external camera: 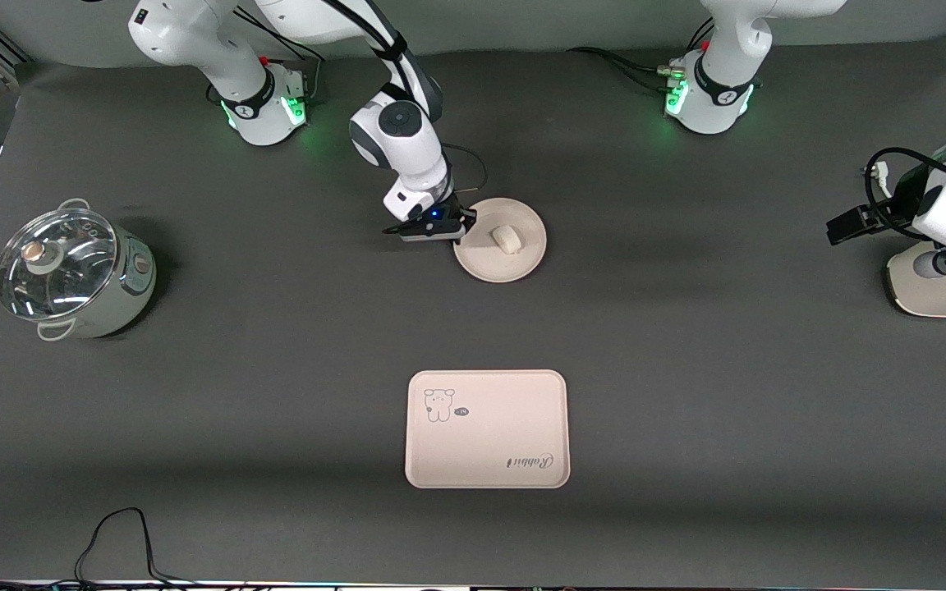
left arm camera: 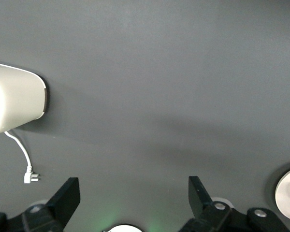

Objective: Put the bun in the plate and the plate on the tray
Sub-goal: 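Close the right gripper on the plate rim, then lift the plate with the right gripper and carry it over the tray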

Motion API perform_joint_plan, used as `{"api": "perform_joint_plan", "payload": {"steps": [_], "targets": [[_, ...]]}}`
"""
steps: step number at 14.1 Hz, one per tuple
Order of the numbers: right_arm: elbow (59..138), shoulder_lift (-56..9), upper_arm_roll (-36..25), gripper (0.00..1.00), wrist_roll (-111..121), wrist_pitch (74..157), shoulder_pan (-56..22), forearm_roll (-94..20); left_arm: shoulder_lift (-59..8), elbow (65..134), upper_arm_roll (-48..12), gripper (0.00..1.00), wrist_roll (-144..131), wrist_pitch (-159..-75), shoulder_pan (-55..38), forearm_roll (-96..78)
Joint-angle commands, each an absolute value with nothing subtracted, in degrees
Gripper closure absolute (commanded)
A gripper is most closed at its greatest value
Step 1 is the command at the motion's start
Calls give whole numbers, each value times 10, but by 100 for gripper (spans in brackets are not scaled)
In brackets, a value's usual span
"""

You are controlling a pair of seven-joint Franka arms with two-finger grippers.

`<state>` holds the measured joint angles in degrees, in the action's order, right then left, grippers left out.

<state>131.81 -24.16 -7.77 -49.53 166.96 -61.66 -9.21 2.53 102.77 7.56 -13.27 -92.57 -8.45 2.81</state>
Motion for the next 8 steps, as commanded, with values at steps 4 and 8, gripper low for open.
{"api": "perform_joint_plan", "payload": {"steps": [4,8], "targets": [[1323,-196,-82,99,-482,1645,-602,-101,21,1012,80,0,-130,-902,-91,26],[1323,-122,-82,100,-434,1582,-565,-105,22,1012,79,0,-132,-902,-92,26]]}}
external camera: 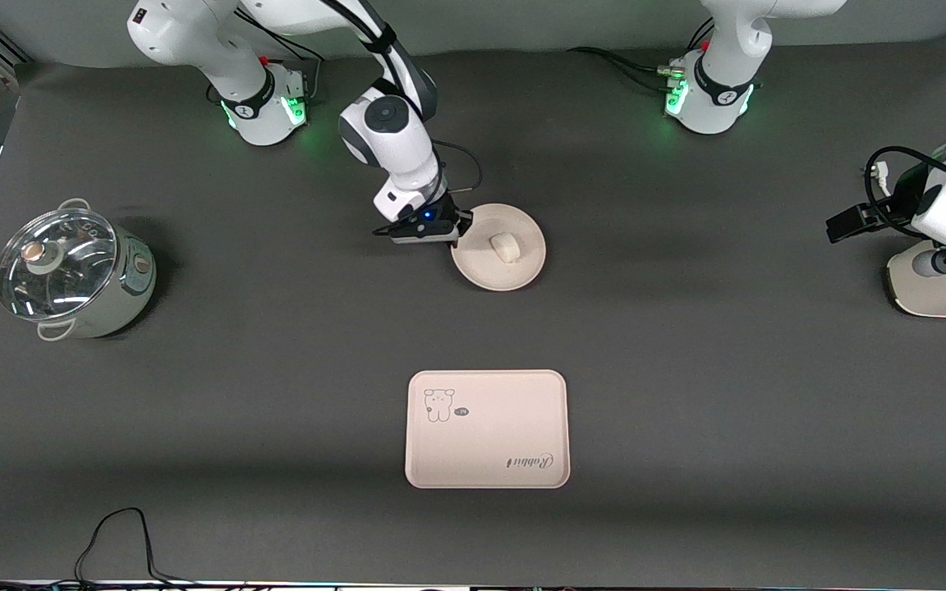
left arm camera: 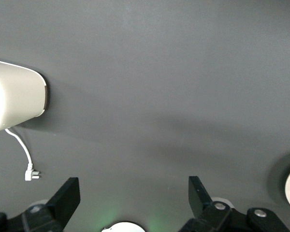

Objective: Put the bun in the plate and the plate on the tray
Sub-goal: 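Lift the plate with the right gripper and carry it over the tray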

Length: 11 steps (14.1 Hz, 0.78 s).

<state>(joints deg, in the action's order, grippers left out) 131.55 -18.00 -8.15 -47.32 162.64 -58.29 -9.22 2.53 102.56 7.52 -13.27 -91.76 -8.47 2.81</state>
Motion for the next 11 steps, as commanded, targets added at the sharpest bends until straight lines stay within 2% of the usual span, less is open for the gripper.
{"api": "perform_joint_plan", "payload": {"steps": [1,5,8,11], "targets": [[1323,-99,-81,100,-412,1563,-557,-124,22,1012,79,0,-133,-901,-92,27],[1323,-33,-86,100,-211,1502,-556,-350,20,1012,79,0,-133,-902,-93,26],[1318,-42,-86,100,-201,1504,-545,-354,18,1013,79,0,-133,-902,-93,27],[1258,-90,-87,100,-179,1503,-510,-352,17,1013,79,0,-132,-903,-93,26]]}}
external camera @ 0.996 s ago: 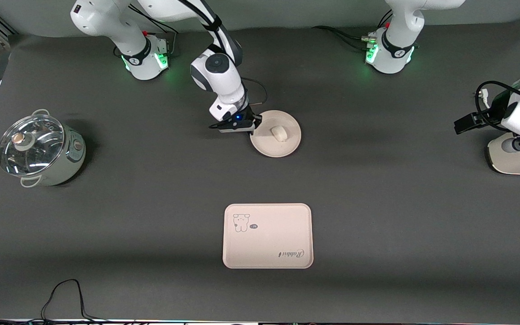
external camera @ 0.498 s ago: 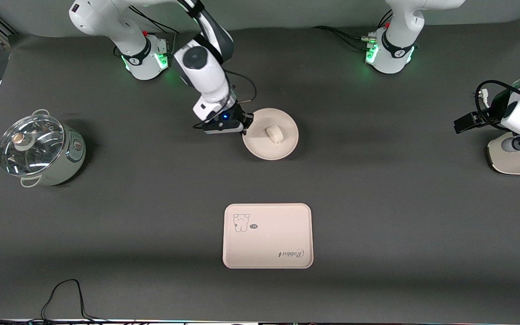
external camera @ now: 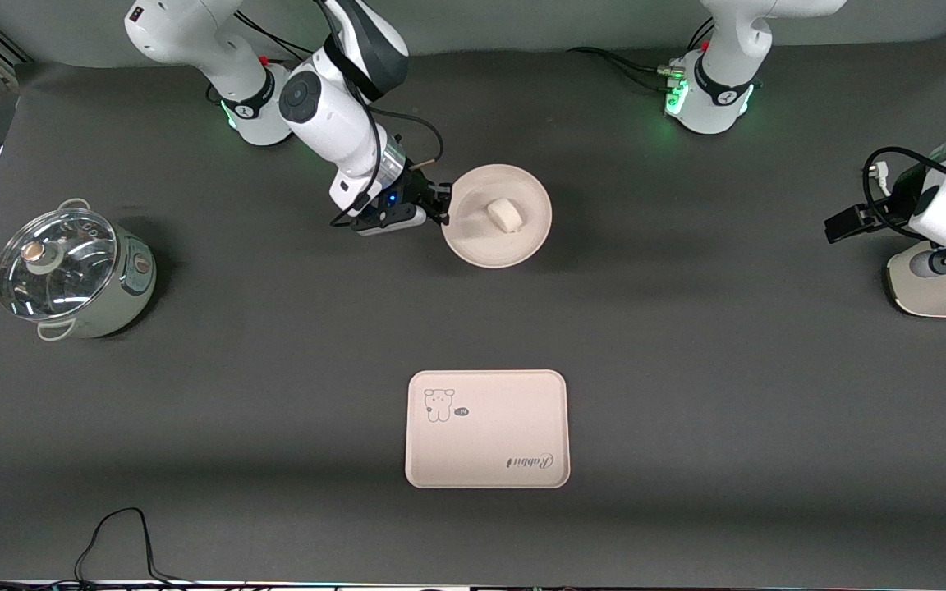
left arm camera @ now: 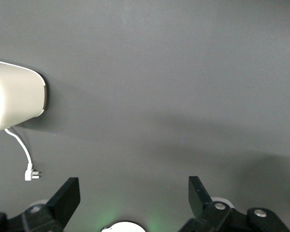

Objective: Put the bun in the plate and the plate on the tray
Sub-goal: 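Lift the plate with the right gripper and carry it over the tray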

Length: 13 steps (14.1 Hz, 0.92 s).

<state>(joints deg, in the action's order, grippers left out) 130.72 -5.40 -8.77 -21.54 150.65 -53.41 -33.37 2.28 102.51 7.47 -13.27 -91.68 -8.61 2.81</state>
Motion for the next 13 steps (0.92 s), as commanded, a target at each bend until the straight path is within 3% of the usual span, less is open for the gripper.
{"api": "perform_joint_plan", "payload": {"steps": [1,5,9,13], "targets": [[1225,-116,-87,100,-178,1503,-494,-352,17,1013,79,0,-132,-904,-93,27],[1067,-233,-98,100,-178,1489,-455,-352,12,1013,79,0,-133,-904,-94,27],[855,-367,-133,100,-178,1393,-424,-347,11,1013,79,0,-134,-902,-94,27],[733,-456,-133,100,-178,1350,-381,-319,11,1014,79,0,-134,-902,-94,27]]}}
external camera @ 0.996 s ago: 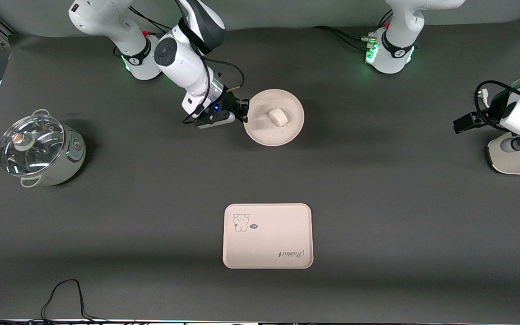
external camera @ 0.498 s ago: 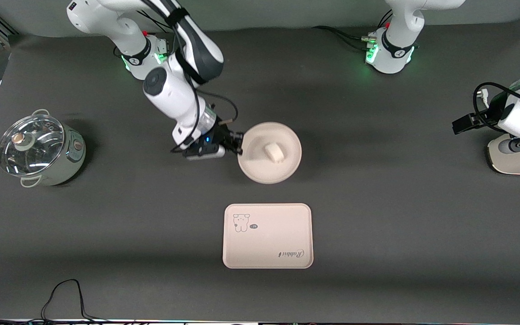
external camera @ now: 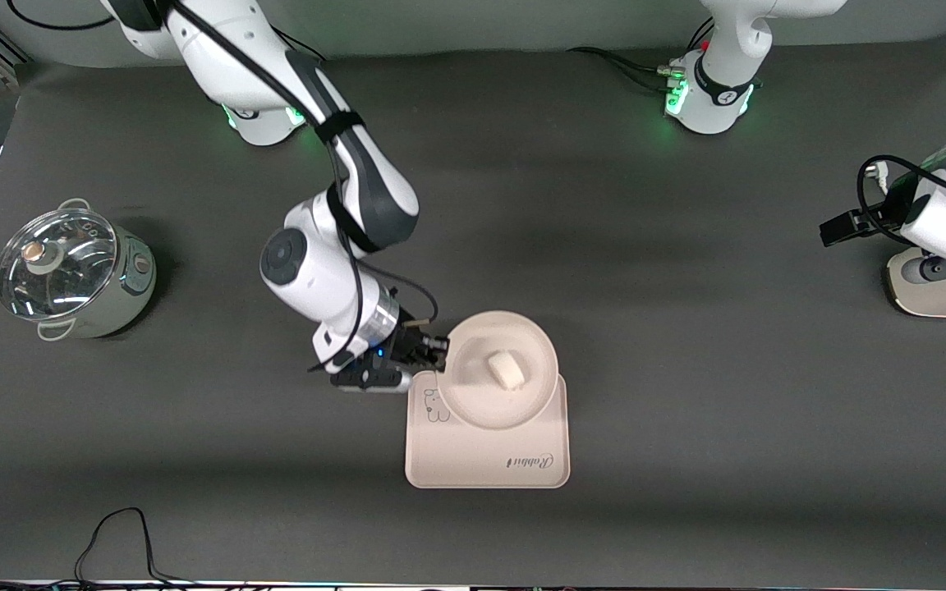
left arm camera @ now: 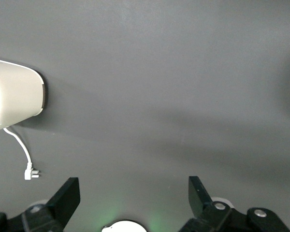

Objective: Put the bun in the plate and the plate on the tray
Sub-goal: 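Lift the plate with the right gripper and carry it over the tray, then lower the plate onto the white tray and open the right gripper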

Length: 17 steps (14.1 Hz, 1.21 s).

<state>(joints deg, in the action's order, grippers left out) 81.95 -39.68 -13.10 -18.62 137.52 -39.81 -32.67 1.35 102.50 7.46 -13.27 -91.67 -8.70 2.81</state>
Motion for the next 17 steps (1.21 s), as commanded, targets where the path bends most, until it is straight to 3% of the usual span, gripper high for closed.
{"api": "perform_joint_plan", "payload": {"steps": [1,10,14,15,16,17], "targets": [[729,-465,-133,100,-178,1351,-380,-319,11,1014,79,0,-134,-902,-93,27],[731,-554,-126,100,-178,1470,-375,-325,11,1013,79,0,-131,-906,-93,28],[732,-564,-125,96,-178,1473,-376,-326,11,1013,79,0,-129,-907,-92,28],[733,-564,-124,71,-179,1472,-376,-326,11,1013,79,0,-129,-908,-92,28],[732,-564,-124,18,-181,1472,-376,-326,11,1013,79,0,-129,-908,-92,28],[732,-560,-125,0,-183,1468,-376,-326,11,1013,79,0,-129,-907,-92,28]]}}
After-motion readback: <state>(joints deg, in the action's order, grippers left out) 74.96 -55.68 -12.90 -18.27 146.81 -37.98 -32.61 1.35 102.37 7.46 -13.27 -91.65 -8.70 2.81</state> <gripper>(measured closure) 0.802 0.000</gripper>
